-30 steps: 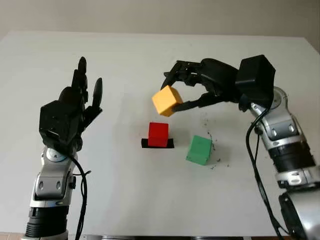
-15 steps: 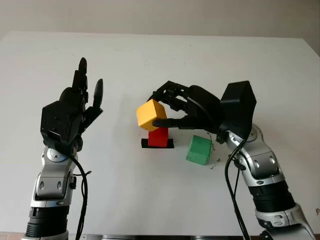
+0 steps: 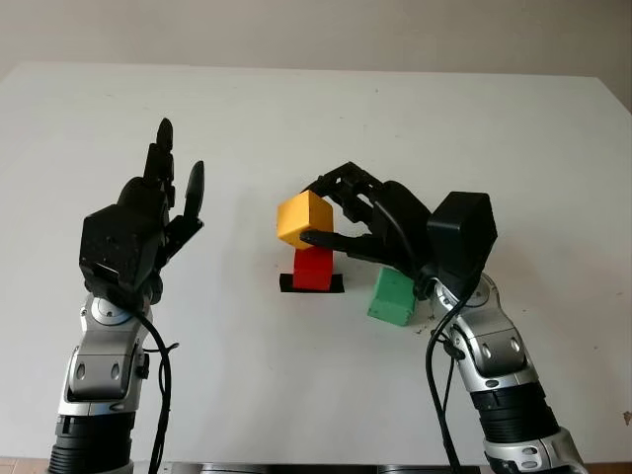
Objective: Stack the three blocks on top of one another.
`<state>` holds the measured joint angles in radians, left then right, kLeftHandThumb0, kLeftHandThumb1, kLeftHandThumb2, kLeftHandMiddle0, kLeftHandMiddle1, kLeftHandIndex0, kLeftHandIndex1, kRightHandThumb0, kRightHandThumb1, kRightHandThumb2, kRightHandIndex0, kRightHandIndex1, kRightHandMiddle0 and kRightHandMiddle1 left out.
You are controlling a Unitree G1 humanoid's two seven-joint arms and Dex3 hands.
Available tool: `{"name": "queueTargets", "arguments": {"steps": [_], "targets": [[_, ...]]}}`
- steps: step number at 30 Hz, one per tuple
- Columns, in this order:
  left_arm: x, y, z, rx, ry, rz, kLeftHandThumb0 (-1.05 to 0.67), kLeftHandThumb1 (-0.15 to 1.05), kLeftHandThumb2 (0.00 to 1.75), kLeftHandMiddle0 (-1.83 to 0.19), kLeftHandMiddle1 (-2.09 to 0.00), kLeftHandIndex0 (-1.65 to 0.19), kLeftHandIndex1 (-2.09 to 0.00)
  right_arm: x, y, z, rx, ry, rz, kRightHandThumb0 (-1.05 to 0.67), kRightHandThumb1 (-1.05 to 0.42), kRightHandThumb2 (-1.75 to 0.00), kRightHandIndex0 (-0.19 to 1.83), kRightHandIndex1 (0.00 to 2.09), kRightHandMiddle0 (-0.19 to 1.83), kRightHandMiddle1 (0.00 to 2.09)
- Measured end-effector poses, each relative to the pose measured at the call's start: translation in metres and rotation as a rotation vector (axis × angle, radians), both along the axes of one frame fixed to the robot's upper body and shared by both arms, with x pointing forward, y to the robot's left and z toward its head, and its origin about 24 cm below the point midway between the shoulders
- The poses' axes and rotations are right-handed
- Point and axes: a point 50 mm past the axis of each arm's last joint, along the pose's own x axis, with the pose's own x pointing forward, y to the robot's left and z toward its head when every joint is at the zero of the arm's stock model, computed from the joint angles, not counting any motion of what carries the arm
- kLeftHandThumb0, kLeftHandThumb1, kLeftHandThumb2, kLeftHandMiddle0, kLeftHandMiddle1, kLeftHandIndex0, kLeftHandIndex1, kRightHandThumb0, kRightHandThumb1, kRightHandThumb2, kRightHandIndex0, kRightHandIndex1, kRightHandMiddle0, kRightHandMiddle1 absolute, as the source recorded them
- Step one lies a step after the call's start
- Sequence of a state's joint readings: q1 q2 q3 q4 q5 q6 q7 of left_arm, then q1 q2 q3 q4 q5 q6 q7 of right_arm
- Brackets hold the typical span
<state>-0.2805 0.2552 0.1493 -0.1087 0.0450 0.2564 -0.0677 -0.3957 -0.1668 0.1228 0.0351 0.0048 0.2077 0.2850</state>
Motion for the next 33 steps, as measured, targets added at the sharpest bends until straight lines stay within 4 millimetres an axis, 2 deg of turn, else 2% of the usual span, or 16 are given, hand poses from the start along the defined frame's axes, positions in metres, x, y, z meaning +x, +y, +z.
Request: {"name": "queueTargets", "arguments": {"steps": [10, 33], "targets": [[0.0000, 0.0001, -0.0001, 0.000, 0.002, -0.001, -0.71, 1.05, 0.68, 0.16, -0.05, 0.15, -0.05, -0.0034, -0.0059, -0.0034, -0.038, -0.015, 0.016, -0.41, -1.00, -0.05, 0.18, 0.06, 0.15, 1.61], [0.0000, -0.0007, 0.0005, -0.017, -0.004, -0.013, -0.70, 1.05, 0.69, 0.17, -0.05, 0.16, -0.05, -0.0049, -0.0047, -0.0026, -0.075, 0.007, 0.026, -0.46, -0.99, -0.05, 0.21, 0.06, 0.21, 1.56]]}}
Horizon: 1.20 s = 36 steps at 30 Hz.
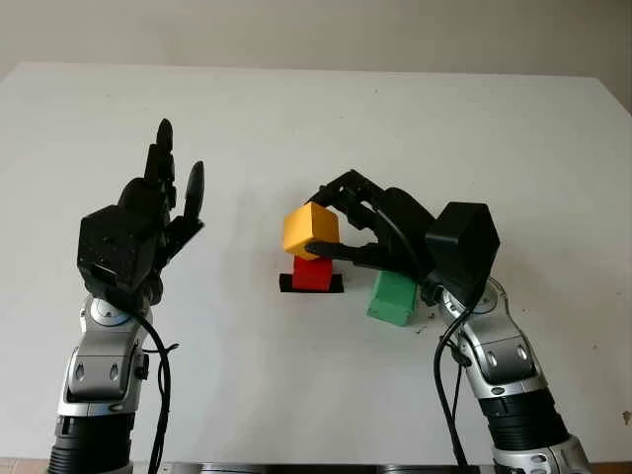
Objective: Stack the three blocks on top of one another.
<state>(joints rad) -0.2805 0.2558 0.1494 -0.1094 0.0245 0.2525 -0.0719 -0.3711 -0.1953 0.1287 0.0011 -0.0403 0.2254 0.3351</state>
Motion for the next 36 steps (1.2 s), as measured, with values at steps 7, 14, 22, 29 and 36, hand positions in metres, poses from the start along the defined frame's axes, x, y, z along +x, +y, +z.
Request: {"name": "queueTargets", "arguments": {"steps": [7, 14, 22, 29, 36], "targets": [[0.000, 0.000, 0.000, -0.001, 0.000, 0.000, -0.69, 1.05, 0.69, 0.17, -0.05, 0.16, -0.05, 0.000, 0.000, -0.001, -0.010, -0.006, -0.003, -0.46, -0.99, -0.06, 0.20, 0.06, 0.20, 1.56], [0.000, 0.000, 0.000, 0.003, 0.002, 0.002, -0.69, 1.05, 0.70, 0.17, -0.06, 0.16, -0.05, -0.001, -0.002, 0.000, -0.059, -0.049, 0.020, -0.43, -1.01, -0.06, 0.17, 0.04, 0.16, 1.54], [0.000, 0.000, 0.000, -0.001, 0.013, 0.005, -0.68, 1.05, 0.70, 0.18, -0.05, 0.17, -0.05, -0.002, -0.011, 0.007, -0.154, -0.116, 0.057, -0.40, -1.01, -0.06, 0.17, 0.05, 0.16, 1.52], [0.000, 0.000, 0.000, 0.003, 0.013, 0.004, -0.69, 1.05, 0.71, 0.17, -0.05, 0.16, -0.05, -0.005, -0.013, 0.008, -0.220, -0.164, 0.073, -0.41, -1.00, -0.05, 0.19, 0.06, 0.17, 1.49], [0.000, 0.000, 0.000, 0.001, 0.012, 0.005, -0.70, 1.05, 0.69, 0.17, -0.06, 0.16, -0.05, -0.007, -0.012, 0.009, -0.246, -0.213, 0.073, -0.39, -1.01, -0.06, 0.19, 0.06, 0.16, 1.48]]}}
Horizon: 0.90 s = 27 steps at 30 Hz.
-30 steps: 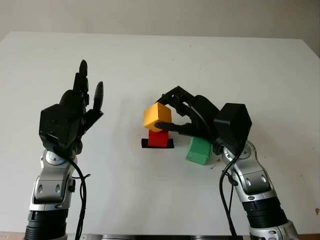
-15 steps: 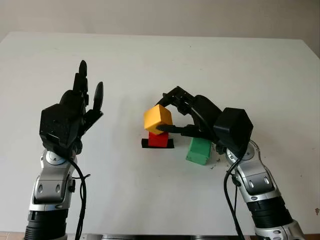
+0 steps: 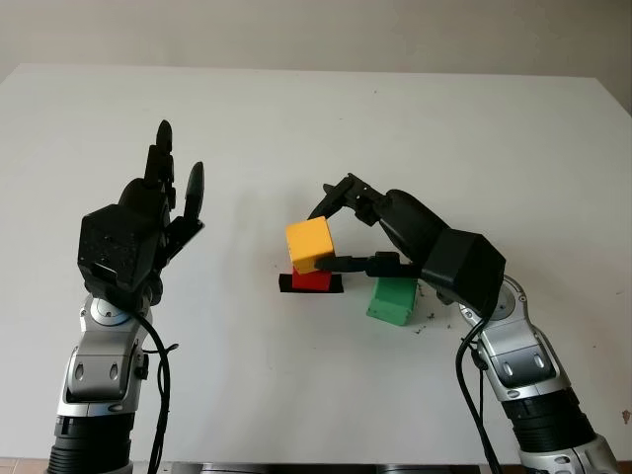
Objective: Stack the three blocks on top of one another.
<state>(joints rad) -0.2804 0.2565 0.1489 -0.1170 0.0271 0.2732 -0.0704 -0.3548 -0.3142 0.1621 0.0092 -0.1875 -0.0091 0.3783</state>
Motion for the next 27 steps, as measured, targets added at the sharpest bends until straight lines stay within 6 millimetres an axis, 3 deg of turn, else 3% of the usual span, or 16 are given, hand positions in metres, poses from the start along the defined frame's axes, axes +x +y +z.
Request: {"name": "queueTargets", "arguments": {"steps": [12, 27], "targets": [[0.0000, 0.0000, 0.0000, -0.002, 0.000, -0.001, -0.69, 1.05, 0.69, 0.16, -0.06, 0.16, -0.06, -0.0010, 0.0008, -0.0025, -0.059, -0.120, 0.000, -0.40, -1.02, -0.06, 0.22, 0.07, 0.19, 1.51], [0.0000, -0.0002, 0.0001, -0.002, -0.001, -0.004, -0.69, 1.05, 0.68, 0.18, -0.05, 0.17, -0.05, 0.0016, -0.0007, -0.0084, -0.055, -0.092, -0.036, -0.37, -1.03, -0.05, 0.23, 0.06, 0.13, 1.61]]}}
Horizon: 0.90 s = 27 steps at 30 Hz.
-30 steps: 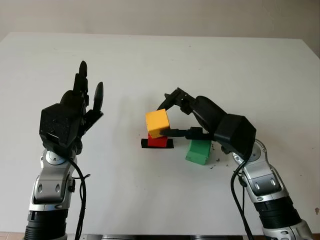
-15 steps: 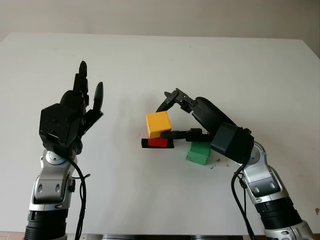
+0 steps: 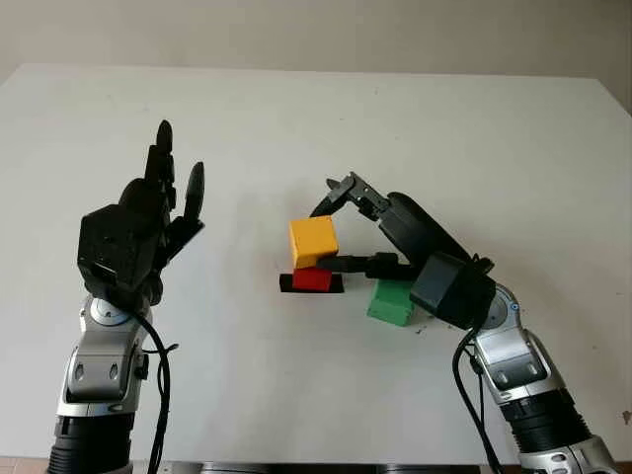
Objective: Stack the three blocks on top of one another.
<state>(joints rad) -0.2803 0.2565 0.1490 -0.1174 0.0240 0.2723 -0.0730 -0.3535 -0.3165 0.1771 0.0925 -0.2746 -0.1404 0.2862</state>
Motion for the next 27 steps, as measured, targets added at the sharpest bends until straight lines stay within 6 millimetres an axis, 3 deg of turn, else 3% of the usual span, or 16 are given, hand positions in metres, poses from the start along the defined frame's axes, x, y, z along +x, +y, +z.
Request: {"name": "queueTargets", "arguments": {"steps": [11, 15, 20, 22, 27], "targets": [[-0.0001, -0.0001, 0.0005, 0.002, -0.003, -0.002, -0.69, 1.05, 0.68, 0.18, -0.06, 0.17, -0.06, -0.0015, 0.0011, 0.0027, -0.022, 0.021, 0.023, -0.43, -1.04, -0.05, 0.21, 0.05, 0.10, 1.57], [-0.0001, 0.0000, 0.0002, 0.003, 0.001, -0.001, -0.71, 1.05, 0.69, 0.18, -0.05, 0.17, -0.05, -0.0034, 0.0012, 0.0020, -0.077, 0.032, 0.060, -0.48, -1.02, -0.05, 0.15, 0.04, 0.01, 1.24], [-0.0001, 0.0005, 0.0005, 0.008, 0.001, 0.000, -0.71, 1.05, 0.69, 0.18, -0.05, 0.17, -0.05, -0.0059, 0.0001, -0.0006, -0.168, 0.060, 0.098, -0.55, -0.94, -0.05, -0.06, 0.04, 0.05, 0.46], [-0.0001, 0.0005, 0.0005, 0.007, 0.001, 0.000, -0.70, 1.05, 0.68, 0.18, -0.05, 0.18, -0.05, -0.0065, 0.0002, -0.0017, -0.188, 0.067, 0.108, -0.61, -0.94, -0.06, -0.14, 0.03, 0.01, 0.28], [-0.0002, 0.0005, 0.0005, 0.006, 0.002, 0.000, -0.71, 1.05, 0.69, 0.18, -0.06, 0.17, -0.06, -0.0069, -0.0009, -0.0027, -0.215, 0.071, 0.115, -0.72, -0.96, -0.06, -0.19, 0.00, -0.05, 0.17]]}}
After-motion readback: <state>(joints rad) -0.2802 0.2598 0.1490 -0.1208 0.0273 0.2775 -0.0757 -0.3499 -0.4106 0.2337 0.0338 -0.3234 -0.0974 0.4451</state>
